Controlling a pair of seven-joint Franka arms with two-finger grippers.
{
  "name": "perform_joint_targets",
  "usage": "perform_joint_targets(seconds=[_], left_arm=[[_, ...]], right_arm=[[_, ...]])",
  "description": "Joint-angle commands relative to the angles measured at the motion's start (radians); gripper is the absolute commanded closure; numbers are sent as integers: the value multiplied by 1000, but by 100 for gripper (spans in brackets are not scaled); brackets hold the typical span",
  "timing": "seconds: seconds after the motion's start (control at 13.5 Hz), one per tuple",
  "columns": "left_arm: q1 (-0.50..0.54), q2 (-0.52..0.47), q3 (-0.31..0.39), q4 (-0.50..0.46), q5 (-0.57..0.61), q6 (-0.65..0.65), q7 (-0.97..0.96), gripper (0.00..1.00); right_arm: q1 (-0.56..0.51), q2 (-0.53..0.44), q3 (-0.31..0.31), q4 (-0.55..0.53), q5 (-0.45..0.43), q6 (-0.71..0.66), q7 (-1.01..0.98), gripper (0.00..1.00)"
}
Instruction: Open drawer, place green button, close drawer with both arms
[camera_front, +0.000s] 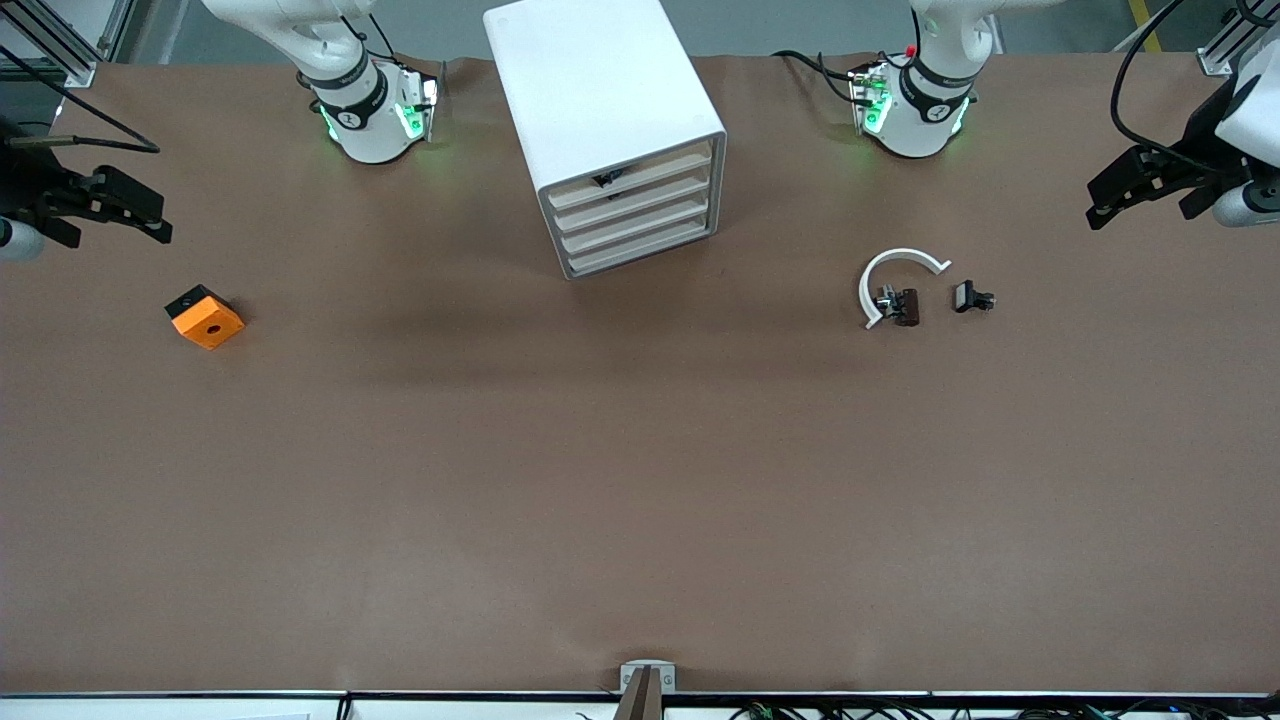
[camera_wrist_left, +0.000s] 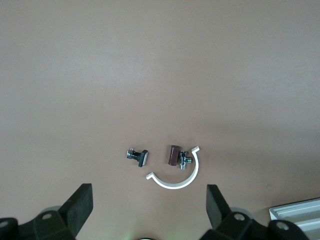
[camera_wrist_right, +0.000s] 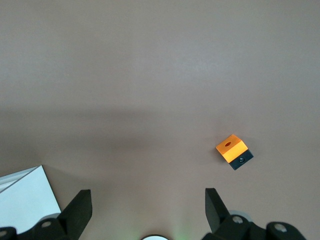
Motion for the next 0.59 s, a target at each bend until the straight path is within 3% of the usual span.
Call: perform_joint_targets(seconds=[0.0,0.52], left_arm=[[-13,-8,11,-12,-9,14,30,0],[-15,-5,12,1,-8,9,22,0]], right_arm=[[3,-3,1,11,-21,6,-9,0],[3,-3,1,11,-31,5,-9,0]])
